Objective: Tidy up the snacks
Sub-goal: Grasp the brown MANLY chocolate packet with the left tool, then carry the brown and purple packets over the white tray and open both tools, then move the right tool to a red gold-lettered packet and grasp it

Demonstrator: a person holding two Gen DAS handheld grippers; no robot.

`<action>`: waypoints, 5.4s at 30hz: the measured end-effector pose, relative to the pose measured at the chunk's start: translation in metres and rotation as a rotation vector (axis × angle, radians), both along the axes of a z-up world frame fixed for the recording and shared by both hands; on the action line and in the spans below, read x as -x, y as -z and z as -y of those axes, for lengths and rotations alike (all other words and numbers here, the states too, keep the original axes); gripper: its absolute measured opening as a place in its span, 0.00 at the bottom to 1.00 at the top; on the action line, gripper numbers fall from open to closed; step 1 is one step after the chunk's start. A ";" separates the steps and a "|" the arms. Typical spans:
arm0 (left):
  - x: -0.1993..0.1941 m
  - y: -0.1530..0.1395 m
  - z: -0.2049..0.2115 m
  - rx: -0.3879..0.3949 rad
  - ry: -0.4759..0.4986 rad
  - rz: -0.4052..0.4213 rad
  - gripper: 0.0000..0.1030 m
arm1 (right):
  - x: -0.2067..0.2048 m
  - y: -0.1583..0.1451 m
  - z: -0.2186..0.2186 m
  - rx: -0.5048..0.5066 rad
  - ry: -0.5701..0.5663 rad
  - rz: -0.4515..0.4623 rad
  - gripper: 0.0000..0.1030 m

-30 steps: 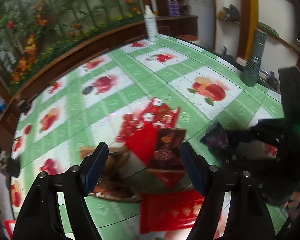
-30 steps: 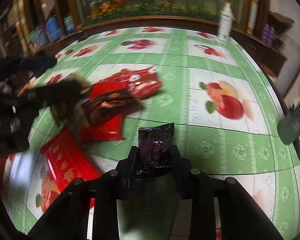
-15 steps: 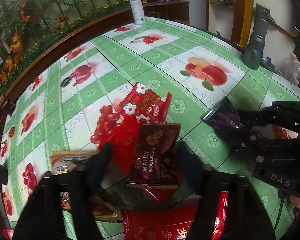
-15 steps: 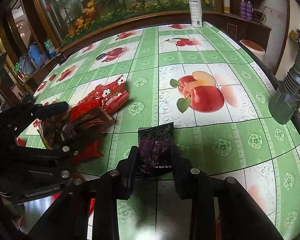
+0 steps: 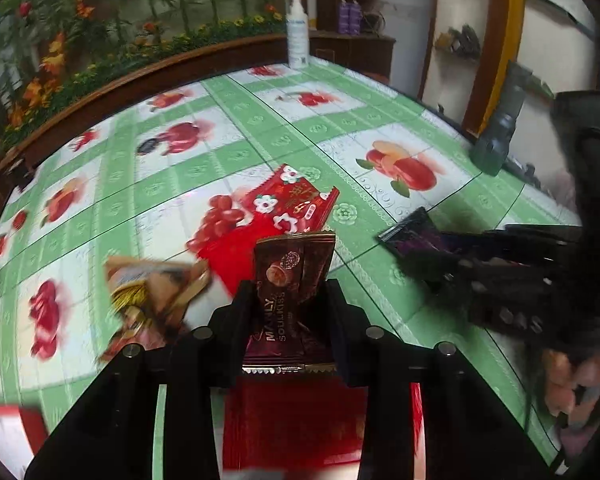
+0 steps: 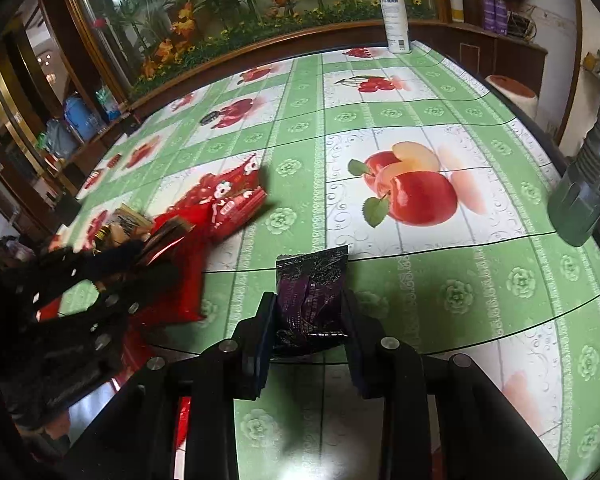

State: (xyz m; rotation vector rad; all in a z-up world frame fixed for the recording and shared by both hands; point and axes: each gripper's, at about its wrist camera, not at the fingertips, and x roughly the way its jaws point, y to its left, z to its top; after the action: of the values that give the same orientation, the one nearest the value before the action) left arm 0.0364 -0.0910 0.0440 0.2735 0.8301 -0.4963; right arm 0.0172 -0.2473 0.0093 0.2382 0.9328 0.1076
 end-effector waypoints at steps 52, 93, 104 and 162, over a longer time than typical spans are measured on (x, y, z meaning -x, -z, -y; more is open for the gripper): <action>0.144 -0.039 -0.270 0.038 -0.704 0.300 0.32 | 0.057 -0.040 -0.289 -0.242 -0.484 0.326 0.31; 0.138 -0.015 -0.302 -0.021 -0.841 0.227 0.35 | 0.060 -0.040 -0.314 -0.284 -0.559 0.294 0.42; 0.133 -0.022 -0.257 -0.044 -0.758 0.228 0.46 | 0.053 -0.055 -0.185 -0.276 -0.330 0.361 0.47; 0.112 -0.023 -0.171 -0.092 -0.568 0.240 0.49 | -0.032 0.007 -0.133 0.275 -0.071 0.013 0.57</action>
State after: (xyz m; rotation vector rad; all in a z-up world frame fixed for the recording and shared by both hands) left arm -0.0751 0.0801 0.0672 0.1660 0.6580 0.1056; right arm 0.0493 -0.1148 0.0027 -0.0501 0.9318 0.0457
